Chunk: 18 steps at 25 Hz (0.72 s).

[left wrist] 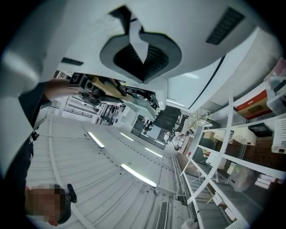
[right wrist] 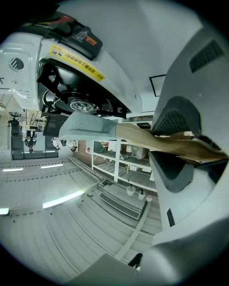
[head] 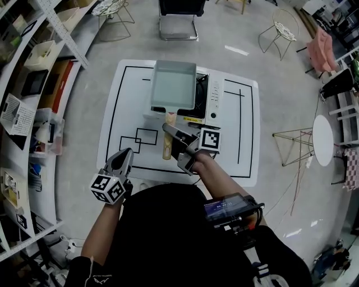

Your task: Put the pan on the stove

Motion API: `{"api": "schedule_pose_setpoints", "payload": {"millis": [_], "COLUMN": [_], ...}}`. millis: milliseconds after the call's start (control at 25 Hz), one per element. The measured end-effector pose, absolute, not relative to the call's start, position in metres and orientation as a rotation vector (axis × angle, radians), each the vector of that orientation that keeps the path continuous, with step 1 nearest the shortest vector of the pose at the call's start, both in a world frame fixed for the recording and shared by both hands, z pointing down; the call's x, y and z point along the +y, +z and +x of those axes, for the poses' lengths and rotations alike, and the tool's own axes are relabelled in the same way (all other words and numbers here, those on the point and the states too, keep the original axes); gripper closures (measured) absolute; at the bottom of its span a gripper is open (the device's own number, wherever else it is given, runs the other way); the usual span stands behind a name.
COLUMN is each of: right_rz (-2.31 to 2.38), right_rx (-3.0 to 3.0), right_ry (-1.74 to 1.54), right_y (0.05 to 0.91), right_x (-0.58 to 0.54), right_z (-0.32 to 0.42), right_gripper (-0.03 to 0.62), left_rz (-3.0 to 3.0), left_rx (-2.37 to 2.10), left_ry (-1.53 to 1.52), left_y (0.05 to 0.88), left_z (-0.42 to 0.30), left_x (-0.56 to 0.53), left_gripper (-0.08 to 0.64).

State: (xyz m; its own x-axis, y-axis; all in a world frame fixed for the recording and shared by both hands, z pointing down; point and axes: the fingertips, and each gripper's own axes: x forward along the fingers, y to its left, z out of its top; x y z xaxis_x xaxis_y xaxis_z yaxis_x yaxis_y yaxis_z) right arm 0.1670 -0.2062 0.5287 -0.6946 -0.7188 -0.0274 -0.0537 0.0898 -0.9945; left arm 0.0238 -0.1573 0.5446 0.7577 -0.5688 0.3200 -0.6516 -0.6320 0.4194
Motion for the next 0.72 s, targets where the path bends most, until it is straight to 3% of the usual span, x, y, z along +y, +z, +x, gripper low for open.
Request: {"api": "schedule_pose_setpoints", "payload": {"millis": [720], "right_rz": [-0.775], "right_rx": [1.777], "right_ry": [-1.706], "right_y": [0.545], "right_x": [-0.22], "right_z": [0.189], "right_gripper": [0.465], "left_rz": [2.404], "left_rx": [-0.926], "left_ry": [0.242], "left_y": [0.554], "left_z": [0.044], "left_x": [-0.153], "left_gripper": [0.551]}}
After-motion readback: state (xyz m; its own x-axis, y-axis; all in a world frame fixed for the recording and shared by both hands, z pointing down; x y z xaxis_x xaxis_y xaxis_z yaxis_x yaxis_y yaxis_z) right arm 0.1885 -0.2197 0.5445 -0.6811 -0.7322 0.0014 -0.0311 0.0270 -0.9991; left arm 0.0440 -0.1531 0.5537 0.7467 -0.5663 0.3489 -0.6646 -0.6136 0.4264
